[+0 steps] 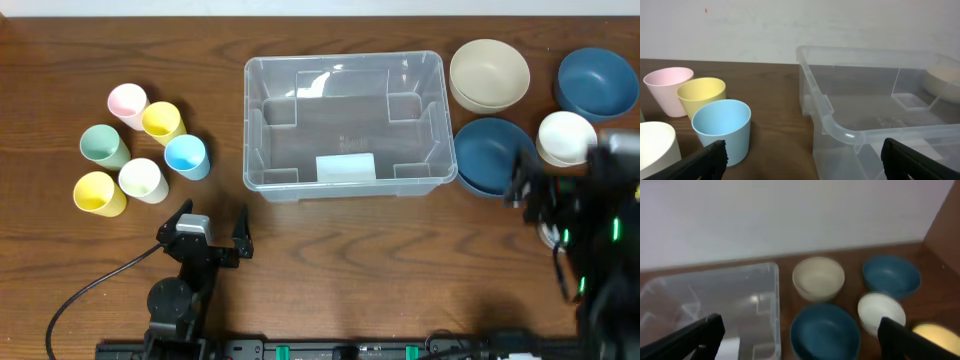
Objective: Pack container
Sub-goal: 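Move the right gripper to the dark teal bowl and grasp its rim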
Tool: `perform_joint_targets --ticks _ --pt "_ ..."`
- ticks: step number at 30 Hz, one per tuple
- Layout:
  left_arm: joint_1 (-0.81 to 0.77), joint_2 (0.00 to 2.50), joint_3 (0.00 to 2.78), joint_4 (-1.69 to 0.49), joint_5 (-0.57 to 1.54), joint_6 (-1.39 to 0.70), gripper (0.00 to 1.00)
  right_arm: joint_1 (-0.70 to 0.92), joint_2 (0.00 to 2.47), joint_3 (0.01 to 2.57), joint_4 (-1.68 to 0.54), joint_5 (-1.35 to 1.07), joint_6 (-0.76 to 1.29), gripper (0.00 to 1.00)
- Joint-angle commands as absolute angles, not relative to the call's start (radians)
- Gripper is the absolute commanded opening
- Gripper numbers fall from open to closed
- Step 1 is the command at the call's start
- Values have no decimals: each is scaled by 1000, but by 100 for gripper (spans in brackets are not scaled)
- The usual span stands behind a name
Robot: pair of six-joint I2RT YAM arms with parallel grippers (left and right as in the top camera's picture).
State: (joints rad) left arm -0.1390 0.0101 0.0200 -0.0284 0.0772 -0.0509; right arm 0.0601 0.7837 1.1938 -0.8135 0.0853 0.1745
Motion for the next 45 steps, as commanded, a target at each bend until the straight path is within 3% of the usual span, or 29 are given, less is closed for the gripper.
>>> perform_joint_targets --ticks 1,5,11,18,21,33,45 --pt "-135 4 4 -63 89 -45 98 55 973 1398 -929 57 171 99" --pt "-135 4 4 -63 89 -45 98 55 1135 1561 -1089 -13 171 99" --pt "-135 4 4 -64 89 -45 98 50 1231 1557 -1142 -22 162 99" --pt "-135 4 4 -63 89 -45 98 -72 1303 1546 -1201 159 552 99" --pt "-135 4 4 -64 89 -45 98 -120 1339 1496 -1205 207 620 95" --pt "-135 4 4 -63 89 -45 98 -195 1452 1100 -955 190 702 99" --pt "-135 4 4 -63 89 -45 98 -196 1489 912 -709 138 703 73"
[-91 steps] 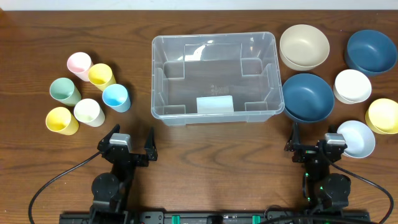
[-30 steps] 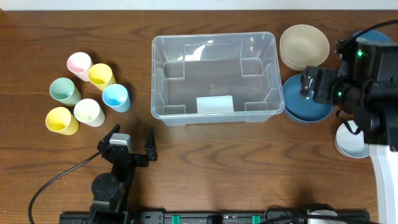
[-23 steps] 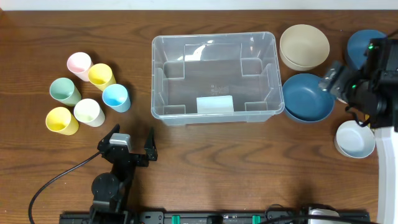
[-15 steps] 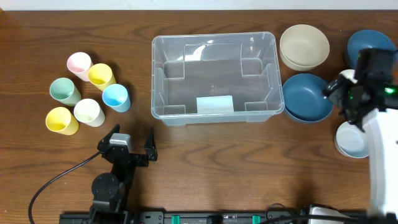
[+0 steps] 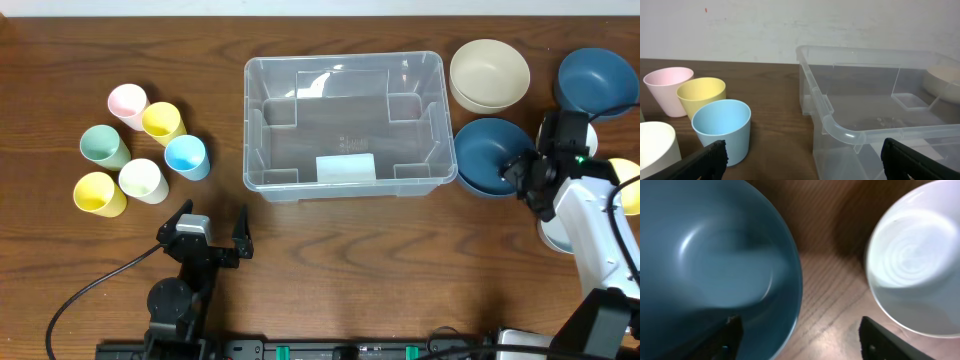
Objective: Pack container
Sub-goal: 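Move the right gripper to the dark teal bowl and grasp its rim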
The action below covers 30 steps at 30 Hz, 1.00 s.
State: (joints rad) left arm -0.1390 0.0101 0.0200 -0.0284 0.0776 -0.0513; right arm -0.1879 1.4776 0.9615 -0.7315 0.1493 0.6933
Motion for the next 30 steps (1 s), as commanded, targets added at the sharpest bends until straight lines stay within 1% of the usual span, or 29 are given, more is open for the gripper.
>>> perform_joint_targets --ticks 1,7,11,14,16,17,20,30 --pt "-135 4 4 -64 89 -45 98 -196 1489 892 -691 138 702 72" --pt "-135 4 4 -63 89 -45 98 -196 1491 799 -591 138 702 57" --pt "-135 4 4 -64 89 -45 98 -196 1491 789 -563 143 702 42" --pt "-135 4 4 -63 89 -45 98 -196 1491 789 -553 158 702 33" --pt "-135 4 4 -63 89 -45 98 -196 1491 789 -553 169 702 24" --pt "-135 4 4 -63 89 -45 98 -196 1491 789 -553 177 702 17" --pt "-135 4 4 -63 89 -45 98 -196 1491 789 -553 192 702 2" --pt "-135 4 4 -64 89 -45 98 -196 1491 789 -549 234 702 1"
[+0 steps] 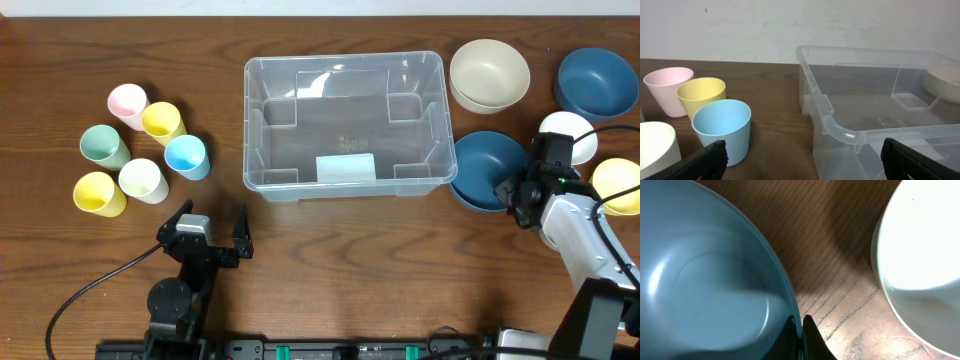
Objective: Pack container
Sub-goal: 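Move the right gripper to the dark teal bowl and grasp its rim, then carry the teal bowl into the clear bin and release it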
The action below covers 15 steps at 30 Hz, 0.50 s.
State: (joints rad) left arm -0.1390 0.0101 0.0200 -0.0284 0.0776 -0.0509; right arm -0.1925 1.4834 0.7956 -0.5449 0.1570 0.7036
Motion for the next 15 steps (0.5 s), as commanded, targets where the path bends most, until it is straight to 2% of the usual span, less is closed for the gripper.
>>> perform_joint_targets --ticks 1,10,15 --pt "-135 4 4 -64 89 -45 98 -198 1489 789 -547 248 702 1" --pt "-135 4 4 -63 89 -45 98 -240 1362 881 -616 269 660 1" --pt "-135 4 4 -64 89 -45 98 -239 1229 990 -704 197 615 1"
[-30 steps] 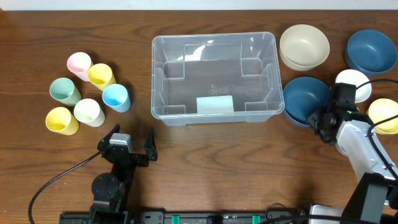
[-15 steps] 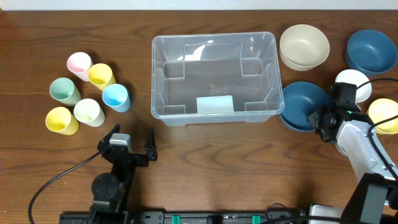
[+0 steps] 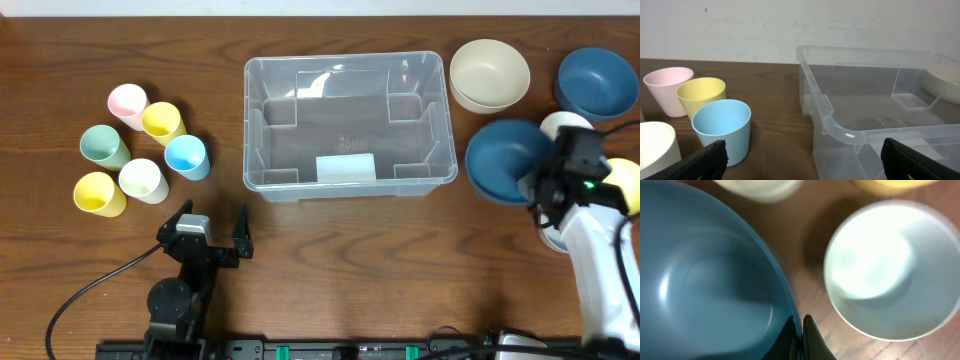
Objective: Pack container
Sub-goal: 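Carry the teal bowl into the clear bin and release it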
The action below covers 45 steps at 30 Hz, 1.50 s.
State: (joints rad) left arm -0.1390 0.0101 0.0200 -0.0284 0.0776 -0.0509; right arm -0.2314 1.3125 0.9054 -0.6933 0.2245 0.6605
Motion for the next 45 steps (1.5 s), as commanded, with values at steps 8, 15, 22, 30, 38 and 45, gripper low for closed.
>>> perform_joint_targets --ticks 8,15,22,30,38,45 --pt "-135 4 4 -64 89 -45 98 -186 991 1095 -707 -127 492 1" --pt "-135 4 4 -63 89 -45 98 -33 952 1092 -633 -139 501 1" --pt "-135 4 4 -64 89 -45 98 153 1122 1092 -405 -49 535 1" --pt "-135 4 4 -63 89 -45 98 204 1384 1102 -278 3 546 2" --pt "-135 4 4 -63 89 -45 98 204 1599 1103 -203 -1 545 1" --pt "-135 4 4 -64 89 -45 98 223 1701 1103 -144 1 533 2"
